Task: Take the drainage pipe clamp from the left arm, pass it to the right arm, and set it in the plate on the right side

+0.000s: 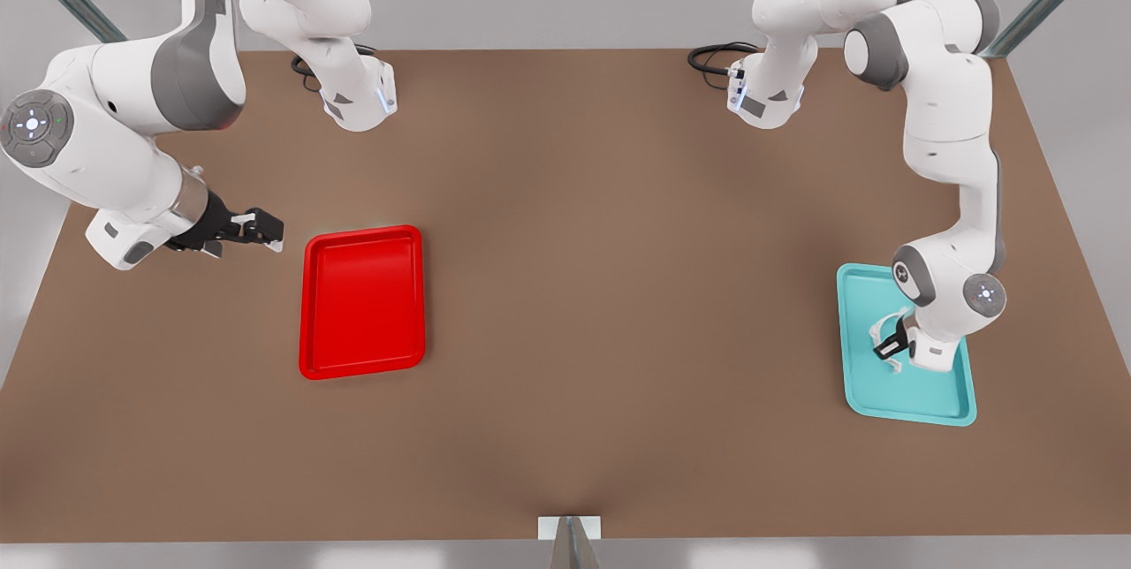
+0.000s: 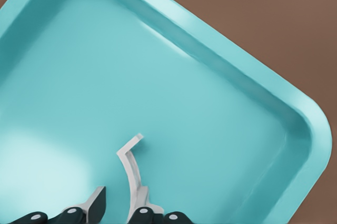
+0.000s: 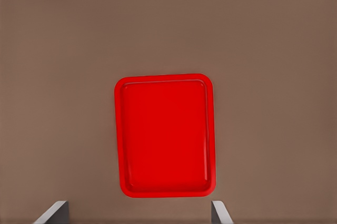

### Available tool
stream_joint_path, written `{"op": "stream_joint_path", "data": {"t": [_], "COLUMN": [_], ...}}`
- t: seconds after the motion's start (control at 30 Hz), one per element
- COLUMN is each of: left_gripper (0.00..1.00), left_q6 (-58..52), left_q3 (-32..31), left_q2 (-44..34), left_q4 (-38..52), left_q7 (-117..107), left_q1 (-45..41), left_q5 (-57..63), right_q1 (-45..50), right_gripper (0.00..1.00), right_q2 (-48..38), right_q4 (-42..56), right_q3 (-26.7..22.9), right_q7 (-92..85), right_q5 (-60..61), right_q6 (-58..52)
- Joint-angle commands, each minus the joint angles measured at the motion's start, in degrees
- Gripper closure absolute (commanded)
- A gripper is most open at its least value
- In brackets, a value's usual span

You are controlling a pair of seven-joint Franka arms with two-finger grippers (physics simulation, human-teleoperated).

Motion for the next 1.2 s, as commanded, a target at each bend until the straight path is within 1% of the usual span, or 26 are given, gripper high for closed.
{"op": "stream_joint_path", "data": {"t": [0.0,0.07,0.13,0.2,0.23,0.27,0.5,0.53,0.6,0.63,0.7,0.73,0.77,0.8,0.83,0.87,0.9,0.93,0.97,1.0,1.07,1.1,1.13,1.17], "left_gripper": [0.56,0.56,0.59,0.65,0.73,0.79,0.79,0.79,0.79,0.79,0.79,0.79,0.79,0.79,0.79,0.79,0.79,0.79,0.79,0.79,0.79,0.79,0.79,0.79], "left_q6": [0.6,0.6,0.6,0.6,0.6,0.6,0.0,-1.5,-10.2,-17.9,-33.8,-35.7,-35.7,-35.7,-35.6,-34.9,-31.9,-28.0,-22.5,-17.9,-12.8,-9.0,-8.3,-4.3], "left_q3": [0.0,0.0,0.0,0.0,0.0,0.0,-0.1,-0.1,-0.5,-1.0,-1.2,-1.3,-1.3,-1.4,-1.4,-1.4,-1.4,-3.0,-6.1,-6.2,-6.1,-6.2,-6.2,-6.1], "left_q2": [0.1,0.4,0.4,0.4,0.4,0.4,0.2,-0.3,-0.7,-1.1,-1.2,-1.4,-1.8,-2.0,-2.0,-1.4,-1.2,-1.1,-0.7,-0.5,0.0,0.0,0.0,0.2], "left_q4": [0.0,0.3,0.3,0.3,0.3,0.3,1.4,2.1,7.2,12.2,23.1,24.0,24.0,24.9,26.4,28.4,28.8,28.8,28.8,28.8,29.0,29.6,29.8,30.2], "left_q7": [-0.1,-0.1,0.0,0.0,-0.1,-0.1,-1.8,-1.9,-4.8,-9.9,-32.4,-45.3,-53.2,-65.4,-77.3,-86.6,-93.9,-102.7,-113.0,-121.7,-134.0,-139.1,-142.6,-147.5], "left_q1": [0.0,0.0,0.0,0.0,0.0,0.0,-0.2,-0.2,-0.4,-1.2,-8.4,-13.4,-16.5,-20.3,-24.7,-27.5,-29.5,-30.6,-30.8,-33.7,-38.1,-39.6,-41.2,-42.9], "left_q5": [-0.1,0.0,0.0,0.0,0.0,0.0,0.0,0.0,0.0,0.0,0.2,-1.1,-3.3,-8.6,-10.7,-14.1,-15.8,-16.0,-16.0,-15.8,-15.7,-15.8,-15.7,-15.7], "right_q1": [0.0,-0.1,-0.1,-0.1,-0.1,-0.1,-0.1,-0.1,-0.1,-0.1,-0.1,-0.1,-0.1,-0.1,-0.1,-0.1,-0.2,-0.2,-0.2,-0.2,-0.2,-0.2,-0.2,-0.5], "right_gripper": [0.0,0.0,0.0,0.0,0.0,0.0,0.0,0.0,0.0,0.0,0.0,0.0,0.0,0.0,0.0,0.0,0.0,0.0,0.0,0.0,0.0,0.0,0.0,0.0], "right_q2": [-0.1,-0.1,-0.1,-0.1,-0.1,-0.1,-0.1,-0.1,-0.1,-0.1,-0.1,-0.1,-0.1,-0.1,-0.1,-0.1,-0.1,-0.1,-0.1,-0.1,-0.1,-0.1,-0.1,-0.1], "right_q4": [-0.1,-0.2,-0.2,-0.2,-0.2,-0.2,-0.3,-0.3,-0.3,-0.3,-0.3,-0.4,-0.3,-0.4,-0.4,-0.4,-0.4,-0.4,-0.4,-0.4,-0.4,-0.4,-0.4,-0.4], "right_q3": [0.0,0.0,0.0,0.0,0.0,0.0,0.0,0.0,0.0,0.0,0.0,0.0,0.0,0.0,0.0,0.0,0.0,0.0,0.0,0.0,0.0,0.0,0.0,-0.1], "right_q7": [-0.8,-0.9,-0.8,-0.9,-0.9,-0.9,-1.0,-1.0,-1.0,-1.0,-1.3,-1.3,-1.3,-1.3,-1.4,-1.4,-1.5,-1.6,-1.6,-1.6,-1.6,-1.6,-1.7,-1.6], "right_q5": [0.0,0.0,0.0,0.0,0.0,0.0,0.0,0.0,0.0,0.0,0.0,0.0,0.0,0.0,0.0,0.0,0.0,0.0,0.0,0.0,0.0,0.0,0.0,0.0], "right_q6": [0.0,0.0,0.0,0.0,0.0,0.0,0.0,0.0,0.0,0.0,0.0,0.0,0.0,0.0,0.0,0.0,0.0,0.0,0.1,0.1,0.1,0.1,0.1,0.1]}}
